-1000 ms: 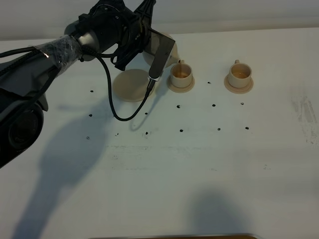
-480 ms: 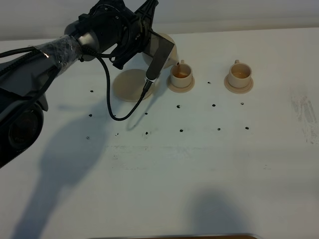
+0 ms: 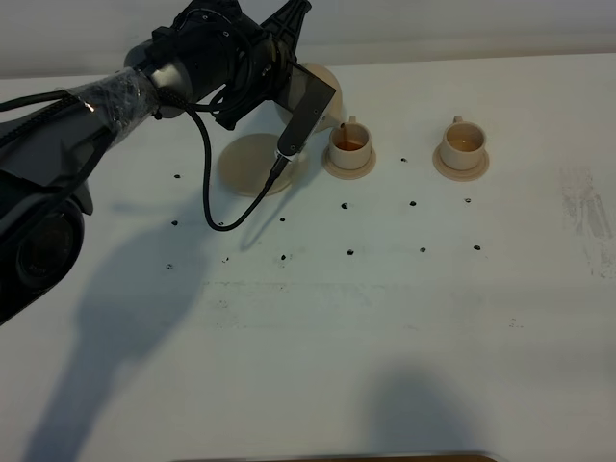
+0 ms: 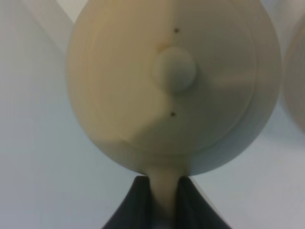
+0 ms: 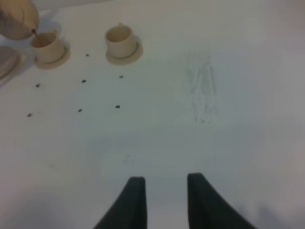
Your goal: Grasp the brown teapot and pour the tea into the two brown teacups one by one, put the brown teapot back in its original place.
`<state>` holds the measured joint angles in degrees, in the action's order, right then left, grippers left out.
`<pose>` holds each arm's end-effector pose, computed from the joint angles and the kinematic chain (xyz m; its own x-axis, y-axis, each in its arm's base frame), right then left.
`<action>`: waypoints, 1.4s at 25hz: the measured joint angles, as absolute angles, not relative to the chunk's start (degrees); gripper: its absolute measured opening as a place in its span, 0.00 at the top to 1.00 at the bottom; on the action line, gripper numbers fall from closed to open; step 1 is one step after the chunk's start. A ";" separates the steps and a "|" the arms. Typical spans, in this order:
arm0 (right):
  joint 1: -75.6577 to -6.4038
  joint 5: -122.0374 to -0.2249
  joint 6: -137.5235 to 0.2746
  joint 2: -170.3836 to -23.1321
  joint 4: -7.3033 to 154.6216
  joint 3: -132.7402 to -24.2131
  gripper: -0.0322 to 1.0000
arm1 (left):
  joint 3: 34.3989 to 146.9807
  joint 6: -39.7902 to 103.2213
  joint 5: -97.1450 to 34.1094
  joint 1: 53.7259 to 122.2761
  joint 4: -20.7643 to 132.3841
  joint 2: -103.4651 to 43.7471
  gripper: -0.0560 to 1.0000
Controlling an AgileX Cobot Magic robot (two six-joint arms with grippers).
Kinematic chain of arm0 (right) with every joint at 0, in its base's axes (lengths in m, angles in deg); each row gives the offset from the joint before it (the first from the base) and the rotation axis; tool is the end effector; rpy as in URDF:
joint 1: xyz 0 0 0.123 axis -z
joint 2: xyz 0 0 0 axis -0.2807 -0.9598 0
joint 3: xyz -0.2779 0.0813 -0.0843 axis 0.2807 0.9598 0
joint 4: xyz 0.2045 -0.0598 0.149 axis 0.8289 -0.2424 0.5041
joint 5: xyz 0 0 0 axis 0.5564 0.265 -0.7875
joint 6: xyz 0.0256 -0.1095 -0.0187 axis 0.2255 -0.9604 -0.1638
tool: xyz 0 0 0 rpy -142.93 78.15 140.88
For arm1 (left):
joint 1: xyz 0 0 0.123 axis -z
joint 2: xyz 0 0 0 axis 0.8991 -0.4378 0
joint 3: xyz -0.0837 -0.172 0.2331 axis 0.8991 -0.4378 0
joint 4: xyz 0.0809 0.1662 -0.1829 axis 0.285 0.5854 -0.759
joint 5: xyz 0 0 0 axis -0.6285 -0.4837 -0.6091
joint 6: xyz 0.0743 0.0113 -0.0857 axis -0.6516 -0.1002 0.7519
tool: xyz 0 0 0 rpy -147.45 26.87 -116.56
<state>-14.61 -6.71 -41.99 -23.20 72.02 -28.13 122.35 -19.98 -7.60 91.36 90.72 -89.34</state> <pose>0.0004 0.0111 0.2726 -0.4765 0.1278 -0.8698 -0.0022 0.9892 0.1466 0.5138 -0.2435 0.1883 0.4835 0.8221 0.3005 0.4928 -0.5394 0.6828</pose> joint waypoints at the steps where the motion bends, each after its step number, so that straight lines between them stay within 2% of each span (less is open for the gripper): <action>1: -14.61 -6.71 -41.99 -23.20 72.02 -28.13 0.75 | 122.35 -20.04 -7.65 91.36 90.72 -89.34 0.87; 35: -14.61 -6.71 -41.99 -23.20 72.02 -28.13 0.75 | 122.35 -20.39 -9.52 91.94 94.13 -89.34 0.87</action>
